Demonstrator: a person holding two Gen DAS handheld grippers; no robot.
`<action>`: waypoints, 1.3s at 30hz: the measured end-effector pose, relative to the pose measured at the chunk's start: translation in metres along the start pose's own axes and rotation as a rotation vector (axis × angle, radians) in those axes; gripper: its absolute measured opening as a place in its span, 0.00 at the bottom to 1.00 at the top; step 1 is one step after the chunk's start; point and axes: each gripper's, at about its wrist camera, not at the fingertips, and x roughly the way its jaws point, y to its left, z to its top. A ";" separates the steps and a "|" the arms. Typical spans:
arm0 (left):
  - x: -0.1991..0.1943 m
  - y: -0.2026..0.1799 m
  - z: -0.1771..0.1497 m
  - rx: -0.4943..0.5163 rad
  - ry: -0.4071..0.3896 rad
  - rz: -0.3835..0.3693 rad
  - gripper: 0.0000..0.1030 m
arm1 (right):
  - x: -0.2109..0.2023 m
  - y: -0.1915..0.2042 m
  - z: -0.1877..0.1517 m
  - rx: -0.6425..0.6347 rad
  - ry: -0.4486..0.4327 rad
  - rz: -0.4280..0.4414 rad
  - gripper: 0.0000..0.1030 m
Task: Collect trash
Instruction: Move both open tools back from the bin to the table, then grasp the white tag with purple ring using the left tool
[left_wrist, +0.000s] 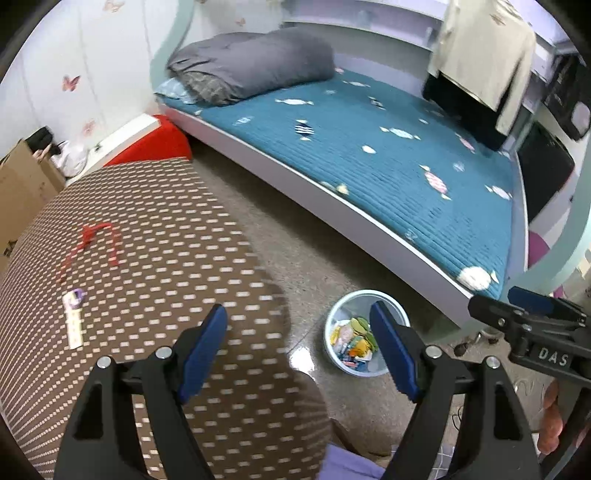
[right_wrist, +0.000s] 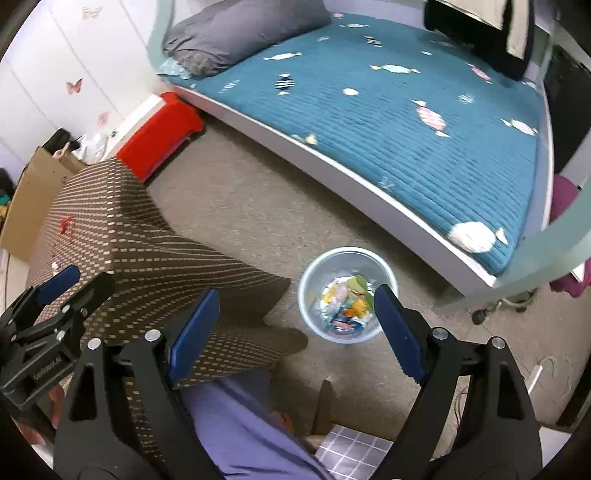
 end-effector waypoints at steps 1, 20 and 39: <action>-0.002 0.007 0.000 -0.011 -0.001 0.006 0.76 | 0.001 0.008 0.000 -0.012 0.000 0.010 0.82; 0.006 0.202 -0.001 -0.328 0.112 0.069 0.68 | 0.033 0.171 0.028 -0.297 0.054 0.118 0.82; 0.019 0.234 0.000 -0.302 0.127 0.058 0.15 | 0.065 0.249 0.048 -0.393 0.113 0.146 0.81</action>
